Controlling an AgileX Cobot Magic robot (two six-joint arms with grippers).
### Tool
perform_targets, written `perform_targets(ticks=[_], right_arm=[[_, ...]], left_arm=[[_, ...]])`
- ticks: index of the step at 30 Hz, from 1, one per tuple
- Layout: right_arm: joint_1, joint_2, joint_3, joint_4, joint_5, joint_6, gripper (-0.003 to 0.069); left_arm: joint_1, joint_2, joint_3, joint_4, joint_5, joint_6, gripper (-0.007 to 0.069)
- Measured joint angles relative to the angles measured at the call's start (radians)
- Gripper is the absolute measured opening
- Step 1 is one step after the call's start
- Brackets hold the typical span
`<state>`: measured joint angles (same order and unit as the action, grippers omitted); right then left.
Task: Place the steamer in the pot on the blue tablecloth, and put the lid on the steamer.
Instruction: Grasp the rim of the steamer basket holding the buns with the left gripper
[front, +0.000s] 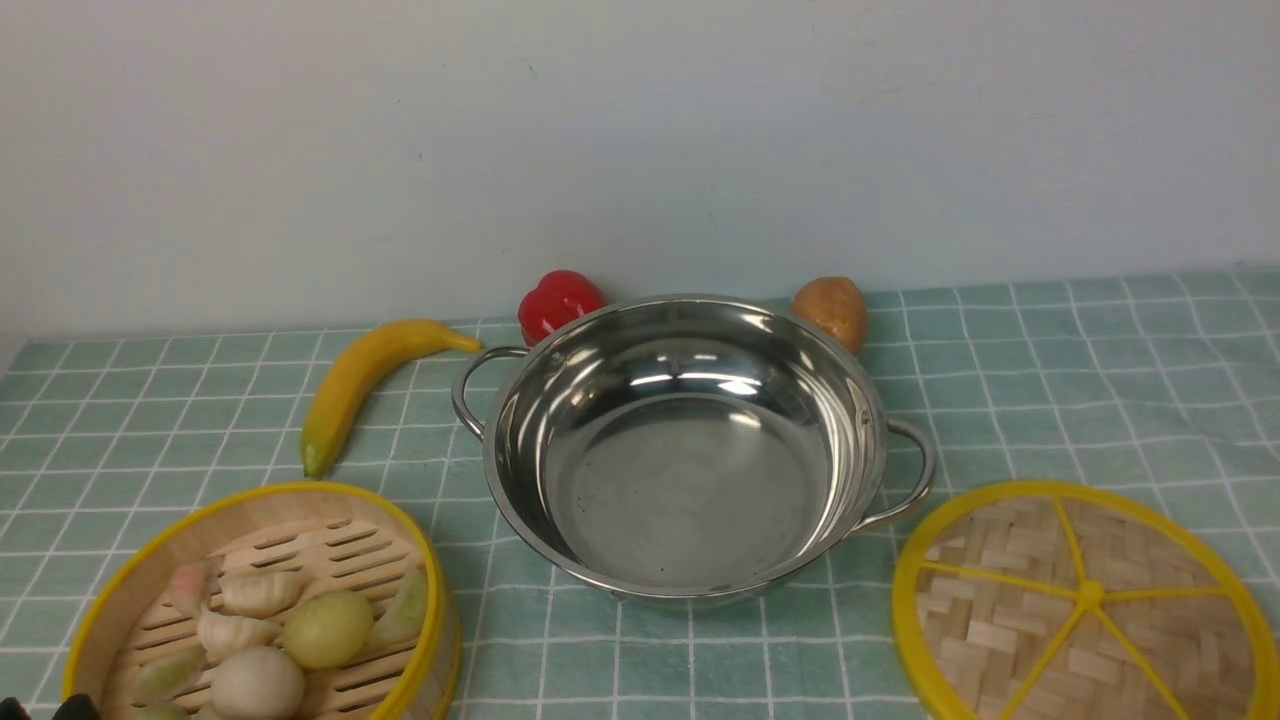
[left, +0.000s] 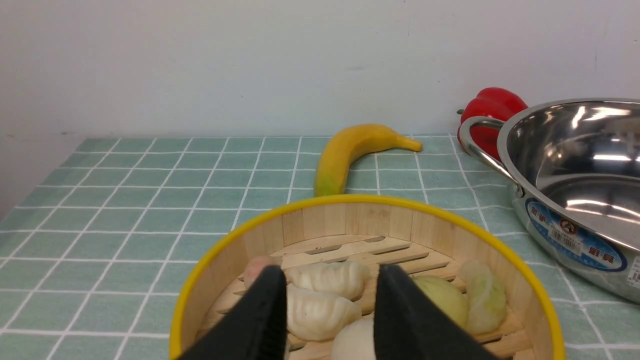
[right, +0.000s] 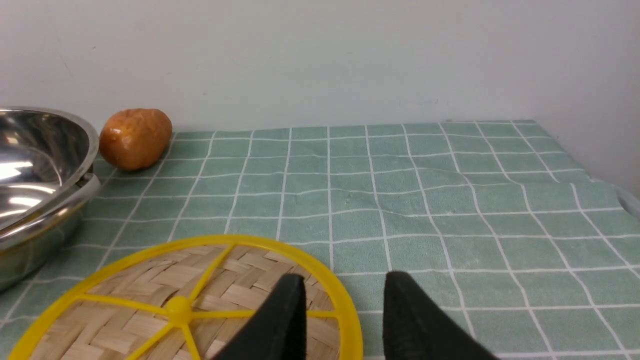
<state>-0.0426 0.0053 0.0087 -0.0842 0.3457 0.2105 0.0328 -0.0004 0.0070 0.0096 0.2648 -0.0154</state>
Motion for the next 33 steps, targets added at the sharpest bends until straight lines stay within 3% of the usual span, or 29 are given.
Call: perform_targets(ticks=[33], right_arm=[[0.000, 0.000, 0.000, 0.000, 0.000, 0.000, 0.0244]], left_arm=[[0.000, 0.000, 0.000, 0.000, 0.000, 0.000, 0.0243]])
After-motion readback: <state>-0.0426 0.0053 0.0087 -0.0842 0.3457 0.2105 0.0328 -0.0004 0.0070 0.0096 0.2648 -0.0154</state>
